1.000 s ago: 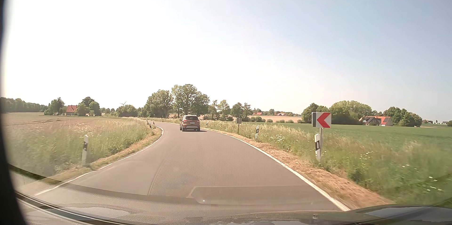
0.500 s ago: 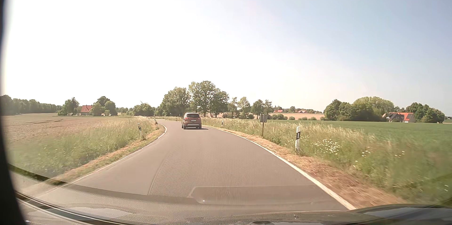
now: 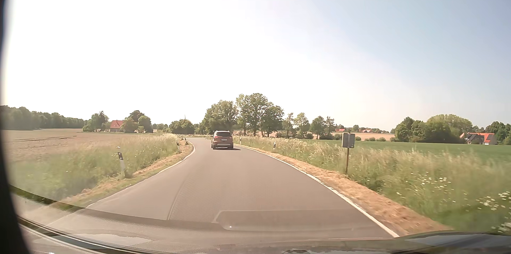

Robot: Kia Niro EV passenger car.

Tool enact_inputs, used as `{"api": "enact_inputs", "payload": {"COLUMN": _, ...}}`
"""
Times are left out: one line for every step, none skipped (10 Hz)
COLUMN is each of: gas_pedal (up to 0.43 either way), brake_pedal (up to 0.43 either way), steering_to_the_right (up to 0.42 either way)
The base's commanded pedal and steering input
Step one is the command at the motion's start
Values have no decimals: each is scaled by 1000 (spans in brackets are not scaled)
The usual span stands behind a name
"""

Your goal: Follow the waypoints while adhering to traffic rules and regulations

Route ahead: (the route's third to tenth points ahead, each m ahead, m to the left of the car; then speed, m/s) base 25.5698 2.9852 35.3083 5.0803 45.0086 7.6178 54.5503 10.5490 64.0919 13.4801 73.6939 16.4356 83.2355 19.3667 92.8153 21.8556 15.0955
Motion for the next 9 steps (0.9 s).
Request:
{"api": "enact_inputs", "payload": {"gas_pedal": 157, "brake_pedal": 0, "steering_to_the_right": -49}}
{"api": "enact_inputs", "payload": {"gas_pedal": 150, "brake_pedal": 0, "steering_to_the_right": -43}}
{"api": "enact_inputs", "payload": {"gas_pedal": 150, "brake_pedal": 0, "steering_to_the_right": -40}}
{"api": "enact_inputs", "payload": {"gas_pedal": 138, "brake_pedal": 0, "steering_to_the_right": -39}}
{"api": "enact_inputs", "payload": {"gas_pedal": 138, "brake_pedal": 0, "steering_to_the_right": -39}}
{"api": "enact_inputs", "payload": {"gas_pedal": 130, "brake_pedal": 0, "steering_to_the_right": -36}}
{"api": "enact_inputs", "payload": {"gas_pedal": 118, "brake_pedal": 0, "steering_to_the_right": -35}}
{"api": "enact_inputs", "payload": {"gas_pedal": 118, "brake_pedal": 0, "steering_to_the_right": -35}}
{"api": "enact_inputs", "payload": {"gas_pedal": 118, "brake_pedal": 0, "steering_to_the_right": -35}}
